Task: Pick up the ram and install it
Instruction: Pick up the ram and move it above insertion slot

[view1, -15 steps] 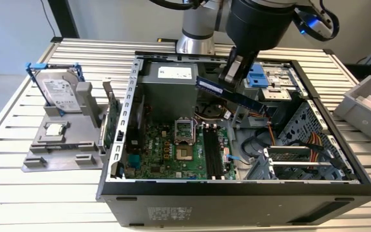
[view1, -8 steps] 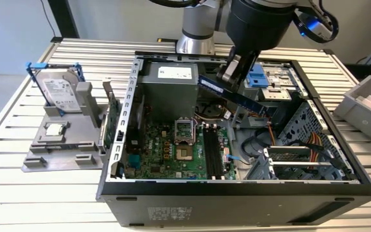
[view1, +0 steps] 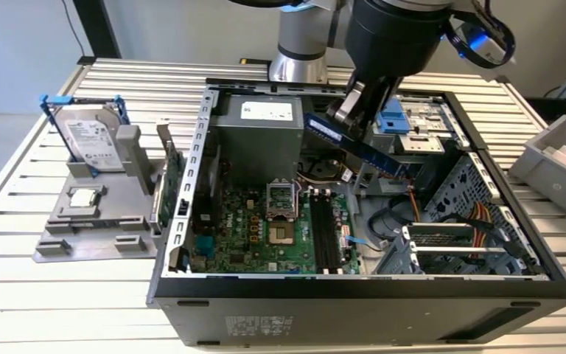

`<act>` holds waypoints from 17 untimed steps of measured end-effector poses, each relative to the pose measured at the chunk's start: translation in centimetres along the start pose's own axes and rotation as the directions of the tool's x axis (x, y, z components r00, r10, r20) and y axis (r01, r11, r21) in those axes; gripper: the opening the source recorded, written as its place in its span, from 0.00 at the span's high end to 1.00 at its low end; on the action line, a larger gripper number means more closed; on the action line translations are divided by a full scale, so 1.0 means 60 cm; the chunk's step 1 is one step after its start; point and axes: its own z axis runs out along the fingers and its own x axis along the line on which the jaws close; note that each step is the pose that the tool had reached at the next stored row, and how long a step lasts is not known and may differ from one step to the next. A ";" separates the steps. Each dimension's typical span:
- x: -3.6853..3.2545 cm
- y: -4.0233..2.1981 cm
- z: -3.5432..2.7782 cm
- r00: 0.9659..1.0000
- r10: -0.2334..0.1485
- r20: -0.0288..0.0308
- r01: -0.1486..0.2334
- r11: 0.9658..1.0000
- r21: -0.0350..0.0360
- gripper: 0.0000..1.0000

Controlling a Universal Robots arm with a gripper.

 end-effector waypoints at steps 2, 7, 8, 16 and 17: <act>0.000 0.000 0.000 1.000 0.015 0.001 -0.015 1.000 0.001 1.00; 0.000 0.000 0.000 0.999 0.044 0.003 -0.044 0.999 0.004 1.00; 0.000 0.000 0.000 0.999 0.048 0.003 -0.048 0.999 0.004 1.00; 0.000 0.000 -0.001 0.995 0.103 0.007 -0.103 0.995 0.008 1.00; 0.000 0.000 -0.001 0.994 0.111 0.007 -0.111 0.994 0.009 1.00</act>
